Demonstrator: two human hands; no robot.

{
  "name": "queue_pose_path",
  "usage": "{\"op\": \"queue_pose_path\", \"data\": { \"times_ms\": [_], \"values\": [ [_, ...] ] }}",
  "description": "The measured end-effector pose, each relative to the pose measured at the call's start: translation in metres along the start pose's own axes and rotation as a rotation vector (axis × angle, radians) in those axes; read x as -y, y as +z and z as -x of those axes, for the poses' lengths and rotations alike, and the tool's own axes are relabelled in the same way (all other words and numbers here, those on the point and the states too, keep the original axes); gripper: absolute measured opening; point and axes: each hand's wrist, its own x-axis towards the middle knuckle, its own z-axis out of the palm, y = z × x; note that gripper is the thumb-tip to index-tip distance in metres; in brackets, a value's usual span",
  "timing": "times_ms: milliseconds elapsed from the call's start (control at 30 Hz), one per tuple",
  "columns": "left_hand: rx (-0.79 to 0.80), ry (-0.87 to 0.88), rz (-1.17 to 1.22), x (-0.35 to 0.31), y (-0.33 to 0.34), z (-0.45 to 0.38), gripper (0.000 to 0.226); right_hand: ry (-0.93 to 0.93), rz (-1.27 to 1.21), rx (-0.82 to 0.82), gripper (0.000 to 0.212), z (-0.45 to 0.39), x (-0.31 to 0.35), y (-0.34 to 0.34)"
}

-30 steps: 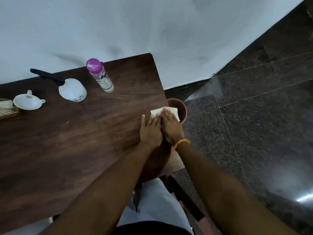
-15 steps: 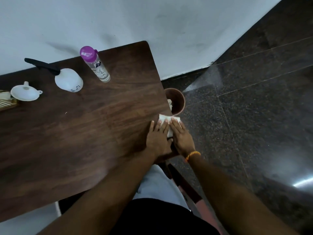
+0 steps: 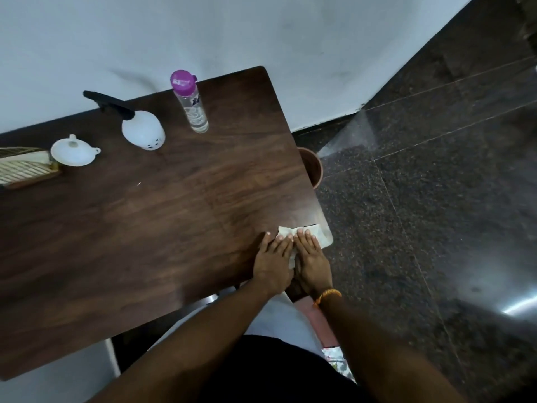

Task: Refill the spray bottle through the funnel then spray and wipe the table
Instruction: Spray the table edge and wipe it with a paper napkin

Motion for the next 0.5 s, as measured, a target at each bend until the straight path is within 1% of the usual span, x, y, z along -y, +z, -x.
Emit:
{"op": "queue_pose_path", "data": {
  "times_ms": [67,167,233,367,500],
  "values": [
    [0.009,-0.008,0.009,0.025,0.013,0.02,0.076,-0.065,-0.022,0.027,0.059,0.002,0.022,0.013],
    [0.011,-0.016,-0.002,0.061,0.039,0.061,0.08,-0.237,-0.04,0.058,0.06,0.01,0.054,0.035],
    [0.035,-0.028,-0.015,0.076,0.05,0.084,0.081,-0.3,-0.021,0.076,0.061,0.011,0.072,0.047],
    [0.041,-0.103,-0.005,0.09,0.043,0.083,0.074,-0.328,0.022,0.1,0.06,-0.012,0.099,0.054],
    [-0.009,-0.201,0.088,0.112,0.02,0.056,0.073,-0.332,0.023,0.121,0.058,-0.068,0.113,0.041]
  ]
}}
